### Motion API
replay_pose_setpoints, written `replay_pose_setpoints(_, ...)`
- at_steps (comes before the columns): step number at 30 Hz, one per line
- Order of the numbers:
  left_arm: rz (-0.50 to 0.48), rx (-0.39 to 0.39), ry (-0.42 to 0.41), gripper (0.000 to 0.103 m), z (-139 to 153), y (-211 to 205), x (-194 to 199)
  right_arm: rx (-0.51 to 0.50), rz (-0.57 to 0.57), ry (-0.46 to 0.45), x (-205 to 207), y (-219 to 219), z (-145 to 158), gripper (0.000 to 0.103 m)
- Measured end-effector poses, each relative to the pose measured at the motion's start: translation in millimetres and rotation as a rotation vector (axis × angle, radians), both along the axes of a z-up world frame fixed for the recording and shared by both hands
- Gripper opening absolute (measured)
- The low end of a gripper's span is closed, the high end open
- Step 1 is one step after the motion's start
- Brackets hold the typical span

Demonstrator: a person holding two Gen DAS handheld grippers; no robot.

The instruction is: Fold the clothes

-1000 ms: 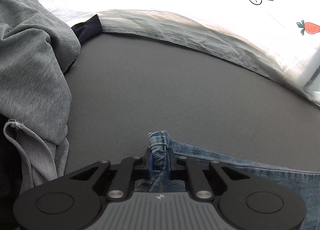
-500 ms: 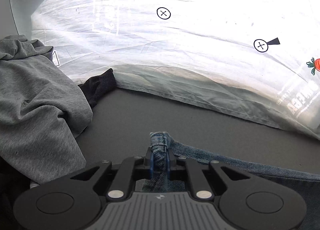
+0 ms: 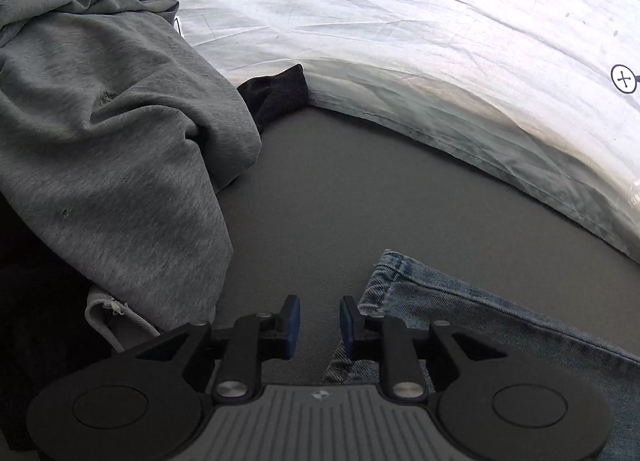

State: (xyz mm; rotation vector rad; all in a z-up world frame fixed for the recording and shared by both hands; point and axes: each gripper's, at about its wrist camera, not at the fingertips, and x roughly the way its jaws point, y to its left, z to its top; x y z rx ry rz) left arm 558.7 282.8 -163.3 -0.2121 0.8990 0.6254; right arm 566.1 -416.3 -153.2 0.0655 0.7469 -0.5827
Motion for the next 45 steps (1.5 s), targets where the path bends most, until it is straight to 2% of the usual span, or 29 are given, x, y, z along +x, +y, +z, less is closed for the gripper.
replay_pose_setpoints(5,-0.028,-0.041,0.007,0.030,12.8,-12.3,-50.8,-0.018,-0.080,0.001,-73.8,-6.2,12.7,0.072)
replay_pose_setpoints(10,-0.108,-0.045,0.052,0.032,13.1,-36.8,-110.9,-0.006,-0.131,0.038,-148.5,-3.6,12.2,0.074)
replay_pose_setpoints(15,-0.184,-0.005,0.104,0.036,10.9,-54.1,-177.0,0.064,-0.144,0.042,-222.5,7.9,6.0,0.077)
replay_pose_setpoints(17,-0.195,-0.012,0.105,0.036,12.0,-56.3,-196.1,0.092,-0.149,0.044,-252.0,12.5,3.5,0.079)
replay_pose_setpoints(22,-0.218,-0.039,0.126,0.037,4.7,-59.0,-237.0,0.132,-0.123,0.064,-295.8,31.2,-7.7,0.081)
replay_pose_setpoints(27,-0.189,-0.049,0.154,0.038,-11.3,-53.2,-257.1,0.178,-0.130,0.078,-323.0,37.3,-24.1,0.083)
replay_pose_setpoints(30,-0.195,-0.052,0.144,0.038,-15.8,-49.3,-265.7,0.218,-0.139,0.081,-335.9,36.0,-31.7,0.084)
replay_pose_setpoints(39,-0.247,-0.122,0.025,0.049,-3.8,-44.0,-265.2,0.343,-0.158,0.011,-352.0,27.8,-38.1,0.090)
replay_pose_setpoints(45,-0.265,-0.181,-0.002,0.057,-4.6,-47.5,-249.6,0.396,-0.168,-0.024,-343.4,25.5,-39.0,0.094)
